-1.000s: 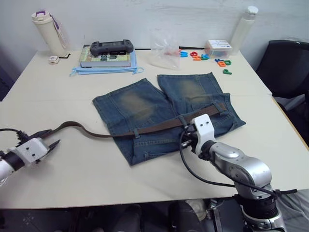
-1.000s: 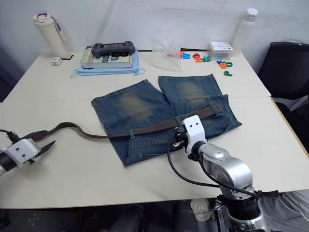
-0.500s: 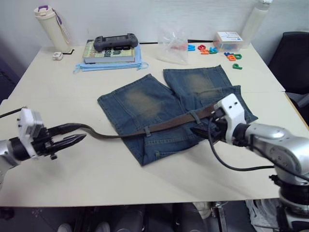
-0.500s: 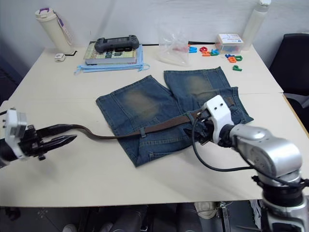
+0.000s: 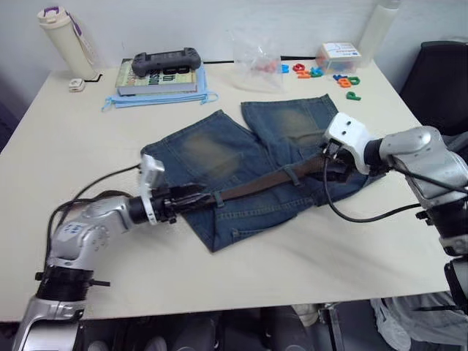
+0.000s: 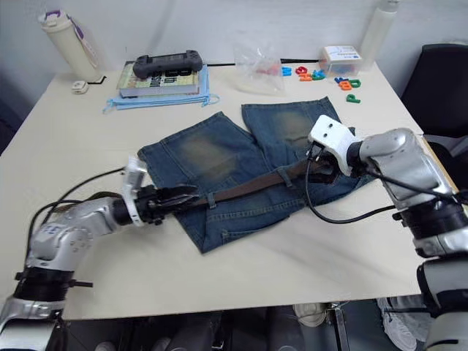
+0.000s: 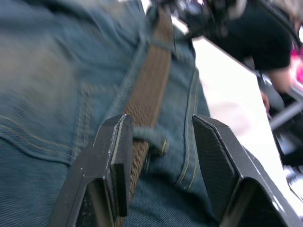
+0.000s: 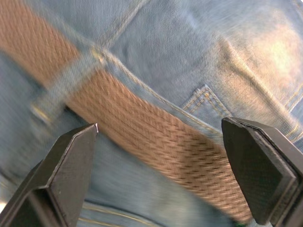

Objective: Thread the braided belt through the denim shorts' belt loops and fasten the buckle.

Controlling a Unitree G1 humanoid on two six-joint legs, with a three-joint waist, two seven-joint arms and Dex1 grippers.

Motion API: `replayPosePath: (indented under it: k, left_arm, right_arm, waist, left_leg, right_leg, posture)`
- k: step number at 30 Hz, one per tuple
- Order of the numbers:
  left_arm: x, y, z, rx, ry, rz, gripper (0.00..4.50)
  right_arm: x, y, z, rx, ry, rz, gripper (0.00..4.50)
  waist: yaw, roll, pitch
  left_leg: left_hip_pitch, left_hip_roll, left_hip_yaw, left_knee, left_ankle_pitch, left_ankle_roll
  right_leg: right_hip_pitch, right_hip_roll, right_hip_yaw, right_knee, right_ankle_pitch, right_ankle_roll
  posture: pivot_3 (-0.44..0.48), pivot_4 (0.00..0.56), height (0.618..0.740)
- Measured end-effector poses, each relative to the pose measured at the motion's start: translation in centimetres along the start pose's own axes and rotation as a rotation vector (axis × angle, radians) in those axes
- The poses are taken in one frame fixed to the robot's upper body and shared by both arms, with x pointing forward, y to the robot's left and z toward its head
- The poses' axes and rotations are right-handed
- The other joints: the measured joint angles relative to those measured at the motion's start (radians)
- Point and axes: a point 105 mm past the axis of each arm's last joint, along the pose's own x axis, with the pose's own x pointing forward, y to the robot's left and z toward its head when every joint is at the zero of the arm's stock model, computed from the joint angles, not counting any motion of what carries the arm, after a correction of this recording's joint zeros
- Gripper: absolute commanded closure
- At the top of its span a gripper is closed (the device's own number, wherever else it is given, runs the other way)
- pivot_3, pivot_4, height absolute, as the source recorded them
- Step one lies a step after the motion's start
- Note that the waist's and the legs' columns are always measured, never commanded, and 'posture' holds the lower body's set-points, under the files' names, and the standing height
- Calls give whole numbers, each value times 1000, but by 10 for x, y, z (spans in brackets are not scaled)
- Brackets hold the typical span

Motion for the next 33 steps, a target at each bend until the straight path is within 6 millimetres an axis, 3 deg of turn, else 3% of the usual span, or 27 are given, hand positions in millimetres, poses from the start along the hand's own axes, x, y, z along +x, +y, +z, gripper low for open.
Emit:
replayPosePath:
  k: [3,8,12,17,20,21,24,27,28,33]
  left_arm:
    - [11,5,-8,-21,32,-36,2225]
    - [21,9,-5,-15,70,-85,2225]
    - [31,4,-12,-41,95,-160,2225]
    - [37,-4,-14,-9,155,-236,2225]
    - [40,-6,-17,27,176,-248,2225]
    - [41,-6,-18,36,184,-249,2225]
    - [41,-5,-19,72,198,-248,3086]
    - [42,-5,-25,85,214,-257,4373]
    - [41,-4,-27,83,222,-257,4500]
    - [40,9,-25,132,236,-243,4500]
  right_arm:
    - [4,-16,-3,-127,87,32,50]
    - [3,-22,-10,-257,199,153,50]
    - [-6,-32,-33,-279,366,164,50]
    - [-1,-26,-55,-291,458,195,50]
    - [0,-23,-59,-305,463,202,785]
    - [1,-21,-61,-312,461,210,1270]
    - [5,-15,-66,-342,453,225,2700]
    - [8,-12,-68,-353,433,223,4070]
    - [8,-12,-67,-358,428,221,4437]
    - [13,-17,-59,-397,384,143,4473]
  waist:
    - [1,0,0]
    - [6,0,0]
    - [7,0,0]
    - [4,0,0]
    - [7,0,0]
    - [7,-1,-1]
    - [5,-5,-3]
    - [5,-5,-3]
    - [4,-5,-3]
    - [2,-5,-3]
  left_leg:
    - [-3,0,0,1,0,-1]
    - [-5,-1,0,3,1,-2]
    - [-6,-3,0,5,2,-2]
    - [-6,-3,0,4,2,-2]
    - [-6,-3,-1,7,2,-2]
    - [-6,-3,-1,8,2,-2]
    - [-5,-3,-1,13,2,-2]
    - [-3,-3,-1,18,1,-3]
    - [-3,-3,-1,18,1,-3]
    - [-5,-3,0,19,3,-5]
  right_leg:
    - [-4,0,0,2,0,0]
    - [-7,-1,0,5,0,0]
    - [-8,-2,0,8,0,0]
    - [-10,-2,1,11,0,-1]
    - [-9,-2,0,12,0,-1]
    - [-8,-2,0,12,0,-1]
    - [-5,-1,0,13,0,0]
    - [-2,-1,1,18,0,0]
    - [-2,-1,1,18,0,0]
    - [-8,-1,2,25,-1,-2]
  posture:
    - [0,150,659]
    - [0,150,659]
    - [0,150,659]
    - [0,150,659]
    - [0,150,659]
    - [0,150,659]
    - [0,150,659]
    - [0,150,659]
    - [0,150,659]
    - [0,150,659]
